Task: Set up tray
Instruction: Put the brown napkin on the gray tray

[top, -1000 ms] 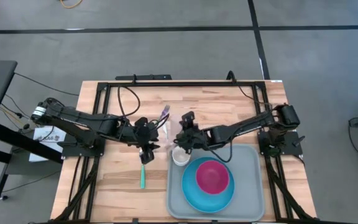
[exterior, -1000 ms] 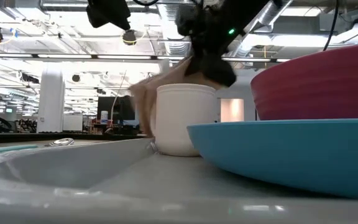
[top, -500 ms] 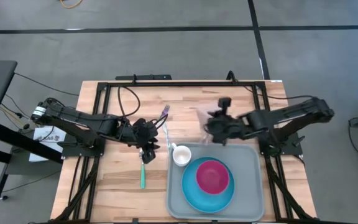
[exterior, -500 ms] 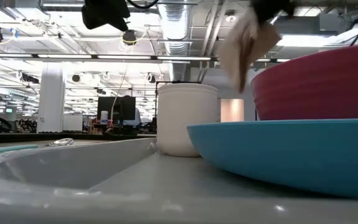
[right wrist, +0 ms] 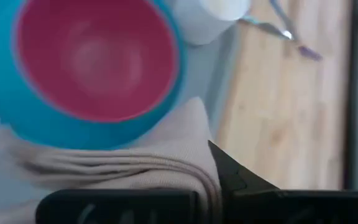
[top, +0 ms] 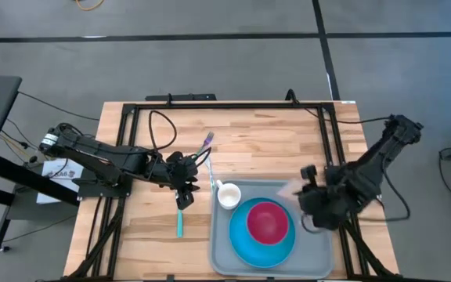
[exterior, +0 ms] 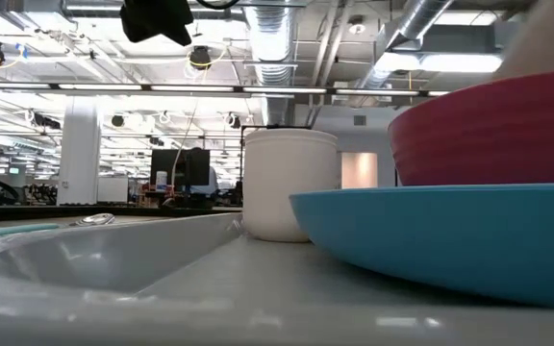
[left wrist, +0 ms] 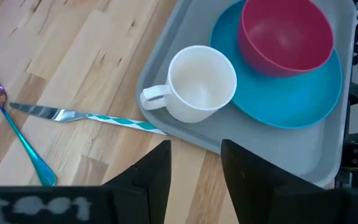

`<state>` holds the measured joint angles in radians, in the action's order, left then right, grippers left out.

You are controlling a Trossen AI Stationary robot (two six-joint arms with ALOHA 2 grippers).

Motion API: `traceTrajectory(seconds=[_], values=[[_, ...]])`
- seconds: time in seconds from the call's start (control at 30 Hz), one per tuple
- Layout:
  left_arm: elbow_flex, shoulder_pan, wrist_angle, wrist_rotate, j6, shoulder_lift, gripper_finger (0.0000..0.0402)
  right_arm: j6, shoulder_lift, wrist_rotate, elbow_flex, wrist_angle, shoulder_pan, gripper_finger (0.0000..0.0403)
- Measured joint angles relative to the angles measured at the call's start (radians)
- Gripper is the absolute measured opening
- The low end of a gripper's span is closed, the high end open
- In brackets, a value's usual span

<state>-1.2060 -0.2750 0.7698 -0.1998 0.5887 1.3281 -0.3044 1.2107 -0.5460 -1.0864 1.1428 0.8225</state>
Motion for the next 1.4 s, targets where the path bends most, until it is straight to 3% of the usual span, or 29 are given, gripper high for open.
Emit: traceTrajectory(seconds=[0.17,0.4,0.5,0.7,1.0,1.4], values=[[0.0,-0.002,0.0,-0.017,0.021,0.0,0.0127,-0.216,0.008,-0.013,0.074,-0.037,0.177,0.0001],[0.0,-0.001,0.0,-0.027,0.021,0.0,0.0127,-0.274,0.015,-0.095,0.101,-0.205,0.327,0.0003],[0.0,-0.001,0.0,-0.04,0.021,0.0,0.0127,-0.345,0.061,-0.081,0.109,-0.159,0.354,0.0006],[0.0,-0.004,0.002,-0.041,0.009,0.0,0.0127,-0.757,0.18,0.045,0.161,-0.129,0.371,0.0039],[0.0,-0.004,0.0,-0.041,0.0,0.0,0.0127,-0.808,0.224,0.126,0.163,-0.131,0.391,0.0092],[0.0,-0.004,-0.005,-0.051,-0.048,0.0,0.0127,-1.145,0.209,0.2,0.163,-0.176,0.504,0.0097]])
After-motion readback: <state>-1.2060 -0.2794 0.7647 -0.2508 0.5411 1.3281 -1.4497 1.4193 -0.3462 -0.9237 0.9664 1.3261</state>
